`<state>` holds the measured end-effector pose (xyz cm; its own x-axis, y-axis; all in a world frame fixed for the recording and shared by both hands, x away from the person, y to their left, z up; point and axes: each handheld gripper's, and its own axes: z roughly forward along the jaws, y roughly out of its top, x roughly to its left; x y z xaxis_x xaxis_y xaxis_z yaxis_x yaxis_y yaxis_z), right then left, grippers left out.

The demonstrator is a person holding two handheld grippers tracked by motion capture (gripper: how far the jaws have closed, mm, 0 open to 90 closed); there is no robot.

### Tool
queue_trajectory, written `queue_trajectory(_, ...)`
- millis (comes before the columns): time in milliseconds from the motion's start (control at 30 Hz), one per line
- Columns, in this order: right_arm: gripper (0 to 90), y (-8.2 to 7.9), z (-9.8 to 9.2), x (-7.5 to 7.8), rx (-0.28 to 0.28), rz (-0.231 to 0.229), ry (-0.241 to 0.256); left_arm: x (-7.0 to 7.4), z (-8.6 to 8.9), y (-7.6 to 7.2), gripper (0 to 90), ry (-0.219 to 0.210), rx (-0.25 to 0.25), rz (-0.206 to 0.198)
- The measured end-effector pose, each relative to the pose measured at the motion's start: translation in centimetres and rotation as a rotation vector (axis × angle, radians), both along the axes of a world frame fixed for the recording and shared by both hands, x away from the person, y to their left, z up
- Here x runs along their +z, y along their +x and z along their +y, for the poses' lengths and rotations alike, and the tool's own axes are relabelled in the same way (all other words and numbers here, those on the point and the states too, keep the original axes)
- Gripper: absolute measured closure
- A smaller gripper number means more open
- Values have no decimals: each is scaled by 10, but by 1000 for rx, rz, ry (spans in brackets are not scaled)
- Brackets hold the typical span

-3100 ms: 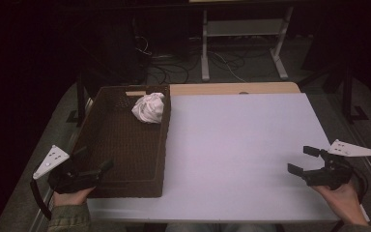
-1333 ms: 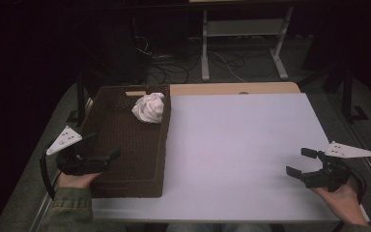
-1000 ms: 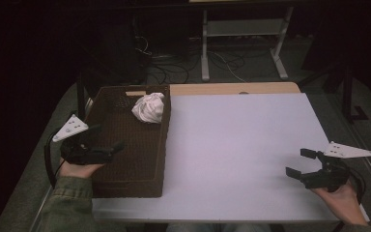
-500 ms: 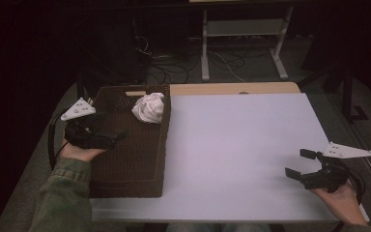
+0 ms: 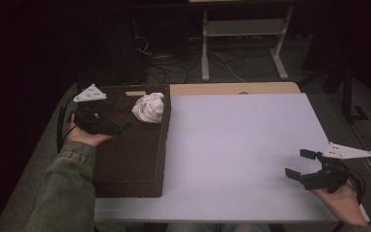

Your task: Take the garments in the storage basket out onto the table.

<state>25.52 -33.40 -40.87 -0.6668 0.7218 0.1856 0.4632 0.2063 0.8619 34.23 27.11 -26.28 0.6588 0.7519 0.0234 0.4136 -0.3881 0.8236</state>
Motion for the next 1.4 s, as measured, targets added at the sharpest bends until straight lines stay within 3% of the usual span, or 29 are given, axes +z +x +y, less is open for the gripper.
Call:
queue_trajectory(233,0,-1,0,0,4,-3,-4,1,-1,13,0,28,-11,20)
queue_trajectory(567,0,-1,0,0,-1,-8,-10,7,-1,34,0,25,-24,35)
queue_trajectory(1033,0,-2,0,-1,4,4,-9,7,-16,68,0,78,-44,62)
queue_trajectory(1400,0,-2,0,-2,13,9,-6,-12,-16,94,0,75,-40,89)
